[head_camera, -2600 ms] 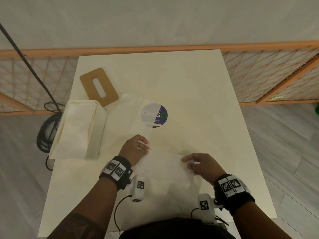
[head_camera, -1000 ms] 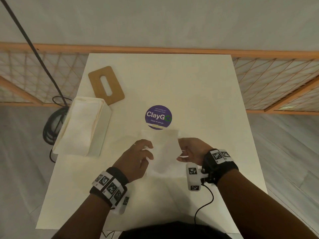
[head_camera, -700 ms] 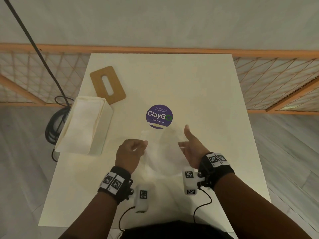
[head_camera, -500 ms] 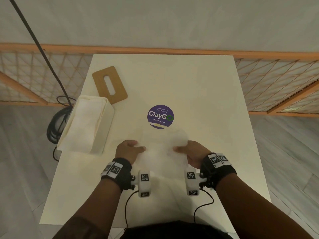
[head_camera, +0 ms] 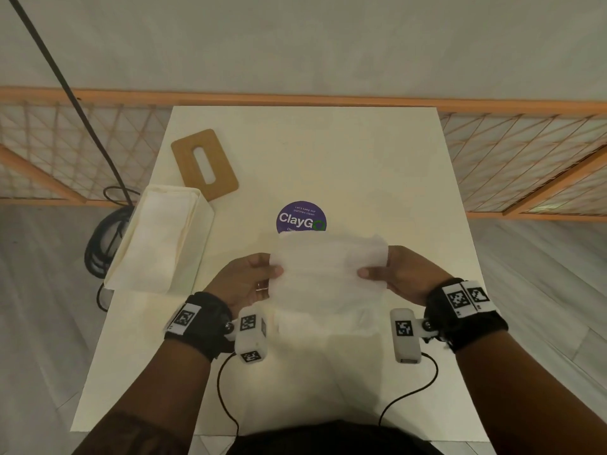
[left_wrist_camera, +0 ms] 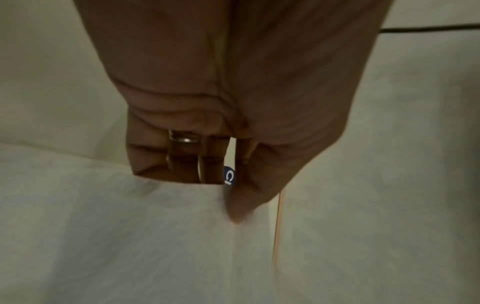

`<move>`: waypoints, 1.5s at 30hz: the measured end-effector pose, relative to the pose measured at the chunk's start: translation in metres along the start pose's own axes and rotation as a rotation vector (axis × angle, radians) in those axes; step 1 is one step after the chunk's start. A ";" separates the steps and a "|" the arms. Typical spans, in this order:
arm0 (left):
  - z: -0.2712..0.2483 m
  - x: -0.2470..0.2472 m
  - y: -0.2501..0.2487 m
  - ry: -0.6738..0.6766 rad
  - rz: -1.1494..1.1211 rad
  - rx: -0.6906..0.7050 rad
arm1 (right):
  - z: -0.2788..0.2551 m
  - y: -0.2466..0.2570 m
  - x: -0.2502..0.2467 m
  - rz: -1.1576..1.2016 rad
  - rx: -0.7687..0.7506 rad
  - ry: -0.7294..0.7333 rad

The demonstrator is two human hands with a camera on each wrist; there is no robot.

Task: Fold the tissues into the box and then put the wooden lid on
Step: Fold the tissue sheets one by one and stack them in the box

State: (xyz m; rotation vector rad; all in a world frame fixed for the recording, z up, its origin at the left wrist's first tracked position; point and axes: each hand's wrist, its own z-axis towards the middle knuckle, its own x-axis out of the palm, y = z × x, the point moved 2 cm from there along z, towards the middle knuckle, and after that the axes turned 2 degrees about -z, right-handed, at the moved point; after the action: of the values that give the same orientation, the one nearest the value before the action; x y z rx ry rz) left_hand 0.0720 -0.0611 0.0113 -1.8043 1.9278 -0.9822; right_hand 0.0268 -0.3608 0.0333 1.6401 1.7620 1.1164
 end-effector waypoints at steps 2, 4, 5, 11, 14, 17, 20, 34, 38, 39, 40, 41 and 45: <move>-0.001 0.008 0.001 -0.040 0.011 0.032 | 0.000 0.002 -0.006 -0.067 0.008 -0.051; 0.002 0.010 0.006 -0.043 0.055 0.062 | 0.000 0.003 -0.009 -0.152 0.018 -0.106; 0.003 0.011 0.007 -0.041 0.100 0.079 | 0.001 0.004 -0.010 -0.200 0.026 -0.124; 0.005 0.012 0.012 -0.081 0.183 0.185 | 0.001 0.001 -0.021 -0.492 -0.026 -0.145; 0.006 0.019 0.015 -0.080 0.130 0.138 | 0.001 0.003 -0.022 -0.637 -0.051 -0.154; 0.007 0.022 0.018 -0.081 0.069 0.064 | 0.000 -0.001 -0.019 -0.546 -0.029 -0.091; 0.008 0.020 0.022 -0.045 0.004 0.014 | -0.007 -0.009 -0.015 -0.268 0.084 -0.140; 0.014 0.017 0.057 -0.194 1.000 0.346 | 0.009 -0.068 0.005 -0.962 0.111 -0.421; 0.019 0.030 0.054 -0.271 1.286 0.564 | 0.014 -0.066 0.021 -1.206 0.081 -0.452; 0.021 0.037 0.050 -0.240 1.347 0.624 | 0.016 -0.065 0.025 -1.242 0.074 -0.413; 0.023 0.044 0.048 -0.174 1.442 0.652 | 0.019 -0.065 0.027 -1.269 0.082 -0.373; 0.026 0.051 0.047 -0.089 1.558 0.651 | 0.022 -0.065 0.029 -1.286 0.094 -0.340; 0.039 0.078 0.046 0.143 1.827 0.555 | 0.032 -0.057 0.030 -1.347 0.043 -0.229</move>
State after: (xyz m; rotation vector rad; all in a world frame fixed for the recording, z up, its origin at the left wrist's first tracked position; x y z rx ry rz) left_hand 0.0519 -0.1483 -0.0302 0.5451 1.9853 -0.6636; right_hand 0.0147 -0.3205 -0.0258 0.2715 2.0706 0.2182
